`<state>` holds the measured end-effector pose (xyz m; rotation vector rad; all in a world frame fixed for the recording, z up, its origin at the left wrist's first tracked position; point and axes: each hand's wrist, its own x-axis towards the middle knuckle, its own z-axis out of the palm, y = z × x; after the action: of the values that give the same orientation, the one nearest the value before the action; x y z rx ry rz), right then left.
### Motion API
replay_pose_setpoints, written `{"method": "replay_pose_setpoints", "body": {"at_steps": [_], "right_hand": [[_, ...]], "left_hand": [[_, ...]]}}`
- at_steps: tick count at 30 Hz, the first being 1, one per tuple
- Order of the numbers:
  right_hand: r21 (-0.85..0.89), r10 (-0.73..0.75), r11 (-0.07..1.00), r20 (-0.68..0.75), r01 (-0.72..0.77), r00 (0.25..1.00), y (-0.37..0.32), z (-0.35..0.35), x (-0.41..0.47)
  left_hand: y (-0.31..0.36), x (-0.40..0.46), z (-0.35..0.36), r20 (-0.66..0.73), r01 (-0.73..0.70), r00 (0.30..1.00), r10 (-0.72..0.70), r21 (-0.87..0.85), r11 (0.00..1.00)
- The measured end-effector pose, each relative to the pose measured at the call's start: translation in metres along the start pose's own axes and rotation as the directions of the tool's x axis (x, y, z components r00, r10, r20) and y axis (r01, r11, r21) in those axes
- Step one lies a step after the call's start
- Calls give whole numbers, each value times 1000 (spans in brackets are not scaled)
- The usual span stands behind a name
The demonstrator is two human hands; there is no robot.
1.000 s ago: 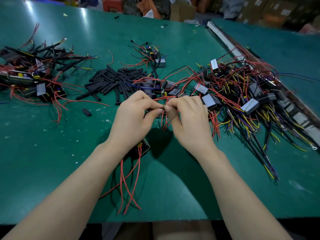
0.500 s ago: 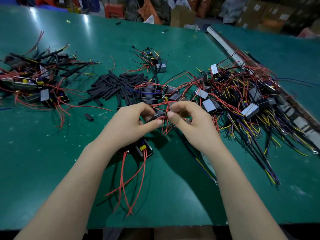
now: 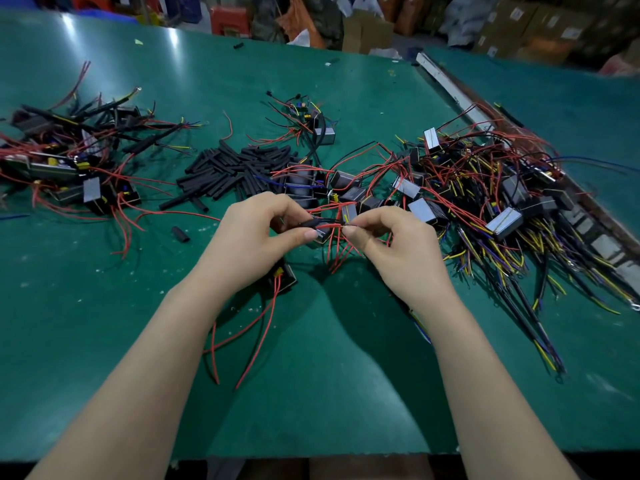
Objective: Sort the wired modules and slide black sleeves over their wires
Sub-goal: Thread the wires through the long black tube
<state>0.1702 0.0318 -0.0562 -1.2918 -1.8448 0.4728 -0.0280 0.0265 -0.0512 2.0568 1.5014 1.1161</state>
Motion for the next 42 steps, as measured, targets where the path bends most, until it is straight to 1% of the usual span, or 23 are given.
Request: {"method": "replay_pose_setpoints", "body": {"at_steps": [2,4,6,8,12,15,20,22,27,30,33,35,38,40,42], "right_hand": [[-98,-110,989,-8,109,994,0,0,0],[-152,-178,972,28,180,984,1,0,-1],[-190,-208,957,77,219,975,1,1,-2],[-208,-228,948,89,242,970,2,2,-2],[-225,-251,937,99,268,963,0,1,-2],[-237,-271,924,143,299,952,-1,2,-2],[-133,-231,962,74,240,970,-2,2,-1],[-135,-197,969,81,207,977,-2,2,-1],[-137,-235,961,59,241,970,-6,5,-3],[-247,-268,926,101,285,958,-6,2,-4],[-363,-290,870,171,334,941,-4,-2,-4],[-385,-280,854,227,350,933,-4,-4,-4],[-421,-267,833,259,358,928,-6,-4,-5],[-411,-253,846,251,339,934,-5,-3,-5],[-366,-229,883,213,295,950,-5,-3,-4]], "left_hand": [[-2,0,1,-39,-42,998,43,32,999],[-2,-1,3,-67,-97,992,103,78,992],[-1,-1,5,-65,-171,981,180,133,976],[-1,-1,6,-40,-249,965,260,175,953],[0,-1,9,1,-314,947,320,200,928],[2,-1,12,30,-334,942,335,197,922],[4,-3,12,-60,-257,962,265,123,959],[5,-2,12,-77,-234,967,243,104,967],[6,-2,10,-85,-222,969,230,91,971],[7,-3,9,-9,-268,962,273,150,952],[8,-4,9,53,-316,948,313,257,913],[9,-6,9,54,-305,951,305,333,892],[11,-8,11,64,-277,959,274,384,880],[12,-8,12,56,-259,965,258,396,881],[13,-8,12,39,-229,972,233,398,888]]}}
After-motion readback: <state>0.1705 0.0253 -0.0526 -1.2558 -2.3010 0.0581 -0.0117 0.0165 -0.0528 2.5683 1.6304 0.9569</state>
